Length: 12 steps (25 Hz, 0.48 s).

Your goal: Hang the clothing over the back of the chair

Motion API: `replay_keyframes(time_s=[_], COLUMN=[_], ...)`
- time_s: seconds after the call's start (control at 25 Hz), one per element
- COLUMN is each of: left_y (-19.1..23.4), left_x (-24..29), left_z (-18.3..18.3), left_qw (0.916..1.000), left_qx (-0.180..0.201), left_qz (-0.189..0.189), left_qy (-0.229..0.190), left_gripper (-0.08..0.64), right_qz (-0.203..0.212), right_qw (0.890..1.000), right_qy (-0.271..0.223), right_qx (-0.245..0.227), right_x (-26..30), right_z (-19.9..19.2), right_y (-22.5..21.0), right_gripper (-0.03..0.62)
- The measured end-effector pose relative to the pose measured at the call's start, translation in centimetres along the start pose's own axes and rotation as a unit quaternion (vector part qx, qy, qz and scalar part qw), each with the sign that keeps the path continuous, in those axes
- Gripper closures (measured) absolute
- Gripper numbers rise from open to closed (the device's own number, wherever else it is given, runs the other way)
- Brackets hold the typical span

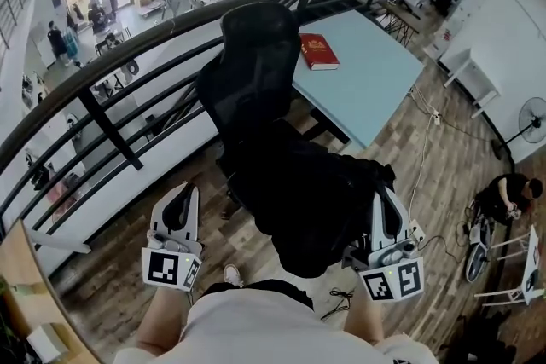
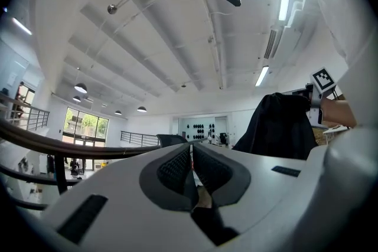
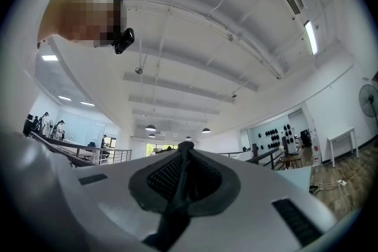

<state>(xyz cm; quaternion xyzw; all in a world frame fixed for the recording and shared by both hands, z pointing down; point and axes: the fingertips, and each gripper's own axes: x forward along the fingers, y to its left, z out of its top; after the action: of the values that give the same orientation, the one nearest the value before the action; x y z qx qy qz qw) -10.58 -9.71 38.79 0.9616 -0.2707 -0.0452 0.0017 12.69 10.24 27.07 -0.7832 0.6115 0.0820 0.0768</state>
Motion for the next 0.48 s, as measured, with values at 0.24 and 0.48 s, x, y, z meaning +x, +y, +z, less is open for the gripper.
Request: replay_keyframes(time_s=[0.24,0.48], left_y=[1.0,1.2], left_x=[2.3,4.3], left_z=[-0.4,-0.4], left_qw=[1.0000,0.9999], left_qx=[-0.005,-0.001], left_qz=[-0.002,0.014], left_qy=[-0.005,-0.009], left_gripper=[0.525,0.525], right_qz=[0.020,0.051], right_qw=[1.000,0.999], right_qy=[-0.008,-0.015], right_qx=[0.003,0.009], right_x=[3.8,7.3], right_z=[0.0,-0.7], right_y=[0.6,-0.4], right_gripper=[0.563,0.563])
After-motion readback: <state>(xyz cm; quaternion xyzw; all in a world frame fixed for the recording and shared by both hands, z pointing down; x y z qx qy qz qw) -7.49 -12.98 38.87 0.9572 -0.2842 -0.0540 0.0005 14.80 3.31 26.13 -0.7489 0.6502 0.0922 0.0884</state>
